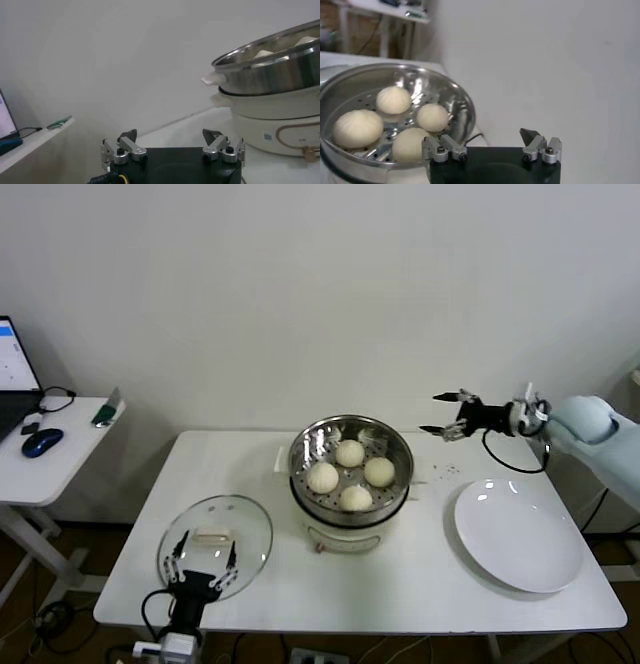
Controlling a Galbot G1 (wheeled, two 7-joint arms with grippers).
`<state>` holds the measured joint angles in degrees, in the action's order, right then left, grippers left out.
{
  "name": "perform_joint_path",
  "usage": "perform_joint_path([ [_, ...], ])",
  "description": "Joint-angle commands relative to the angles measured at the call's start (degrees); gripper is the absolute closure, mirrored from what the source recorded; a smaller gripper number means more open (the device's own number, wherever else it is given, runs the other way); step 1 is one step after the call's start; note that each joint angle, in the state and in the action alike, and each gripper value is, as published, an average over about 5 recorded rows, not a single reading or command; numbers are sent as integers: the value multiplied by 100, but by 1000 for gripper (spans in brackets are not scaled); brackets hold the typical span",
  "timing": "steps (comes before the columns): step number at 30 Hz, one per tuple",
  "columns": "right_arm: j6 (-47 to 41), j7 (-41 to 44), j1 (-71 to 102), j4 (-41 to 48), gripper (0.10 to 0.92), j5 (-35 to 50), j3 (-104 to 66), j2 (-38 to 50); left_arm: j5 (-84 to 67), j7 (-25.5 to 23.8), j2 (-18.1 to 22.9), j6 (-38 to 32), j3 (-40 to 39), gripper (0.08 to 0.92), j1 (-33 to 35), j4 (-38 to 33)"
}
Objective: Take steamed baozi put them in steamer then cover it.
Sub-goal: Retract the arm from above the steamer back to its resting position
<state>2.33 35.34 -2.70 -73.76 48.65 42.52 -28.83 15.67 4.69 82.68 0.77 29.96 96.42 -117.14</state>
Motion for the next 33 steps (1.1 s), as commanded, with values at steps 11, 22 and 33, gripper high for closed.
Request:
perform_joint_path([
  [11, 307, -1362, 6595, -1492, 203, -680, -7087, -921, 1404, 25, -151, 210, 149, 177, -12, -186],
  [22, 108, -1902, 7993, -2088, 203, -721, -8489, -2305, 5332, -20, -534, 785, 96, 177, -27, -61],
  [33, 65, -2135, 8481, -1954, 203, -1315, -8802, -2910, 6815, 202, -292, 761, -235, 177, -548, 952],
])
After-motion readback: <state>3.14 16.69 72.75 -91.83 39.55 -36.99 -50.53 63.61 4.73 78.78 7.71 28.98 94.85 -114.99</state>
